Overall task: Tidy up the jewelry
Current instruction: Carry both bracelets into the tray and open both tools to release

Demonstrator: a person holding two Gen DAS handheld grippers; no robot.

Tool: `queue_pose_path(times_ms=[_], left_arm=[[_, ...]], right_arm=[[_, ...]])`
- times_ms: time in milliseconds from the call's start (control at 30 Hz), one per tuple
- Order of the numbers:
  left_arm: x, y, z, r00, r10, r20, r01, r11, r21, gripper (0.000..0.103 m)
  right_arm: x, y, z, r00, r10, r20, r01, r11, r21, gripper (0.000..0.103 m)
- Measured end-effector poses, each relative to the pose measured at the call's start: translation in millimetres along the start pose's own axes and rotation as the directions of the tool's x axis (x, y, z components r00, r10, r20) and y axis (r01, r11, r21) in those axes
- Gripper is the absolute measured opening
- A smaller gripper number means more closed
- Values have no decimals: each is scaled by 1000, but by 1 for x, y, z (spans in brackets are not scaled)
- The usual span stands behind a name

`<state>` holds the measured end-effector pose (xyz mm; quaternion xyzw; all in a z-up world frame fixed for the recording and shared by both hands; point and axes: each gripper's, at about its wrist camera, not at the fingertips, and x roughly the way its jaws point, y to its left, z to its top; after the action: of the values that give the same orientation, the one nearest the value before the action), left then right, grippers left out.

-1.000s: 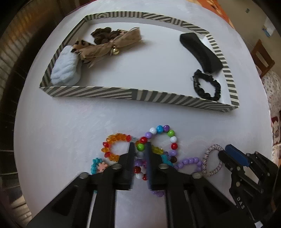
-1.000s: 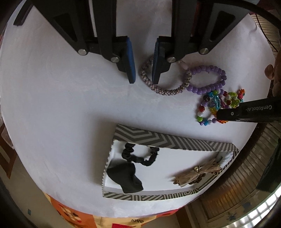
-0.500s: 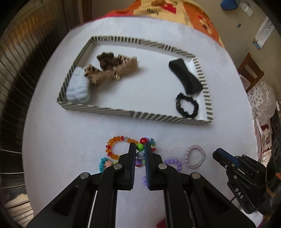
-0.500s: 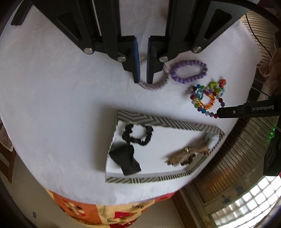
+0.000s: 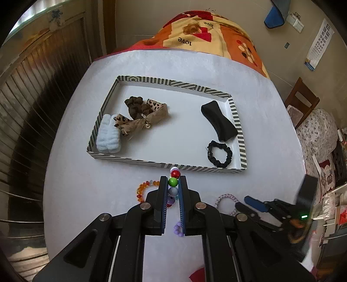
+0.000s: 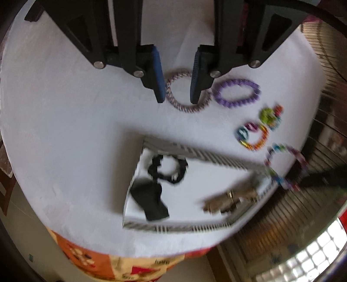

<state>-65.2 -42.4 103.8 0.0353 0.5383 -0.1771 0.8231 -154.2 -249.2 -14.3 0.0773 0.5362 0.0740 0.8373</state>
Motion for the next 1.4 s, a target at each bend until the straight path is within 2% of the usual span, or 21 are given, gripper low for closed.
queue_pose_path(times_ms=[167, 200, 233, 300, 500, 767, 1033, 1400], left_arm=[[1, 3, 0, 1000, 1, -3, -1, 1000, -5, 0], [2, 4, 0, 1000, 0, -3, 0, 1000, -7, 0], [2, 5, 1, 1000, 0, -4, 0, 1000, -8, 0], [3, 6, 2, 1000, 4, -4, -4, 1000, -9, 0], [3, 10, 10, 1000, 13, 3, -12, 1000, -8, 0], [3, 5, 31, 999, 36, 25, -36, 999, 23, 0], [17, -5, 53, 997, 64, 37, -66, 996, 56, 0], [59, -10, 71, 997, 74, -16, -73, 994, 84, 0]], right_arm=[[22, 8, -7, 999, -40, -25, 39, 998, -49, 22], [22, 10, -8, 998, -59, -10, 59, 996, -63, 11], [22, 8, -7, 998, -56, -13, 55, 997, -60, 8], [17, 4, -6, 1000, -19, -9, 18, 999, -37, 8], [-19, -2, 11, 997, 29, 72, -29, 1000, 1, 7], [-41, -2, 47, 990, 19, 141, -20, 1000, 7, 8], [-34, -3, 77, 990, -4, 144, 4, 1000, -4, 8], [-8, -16, 104, 993, -21, 116, 21, 1000, 3, 7]])
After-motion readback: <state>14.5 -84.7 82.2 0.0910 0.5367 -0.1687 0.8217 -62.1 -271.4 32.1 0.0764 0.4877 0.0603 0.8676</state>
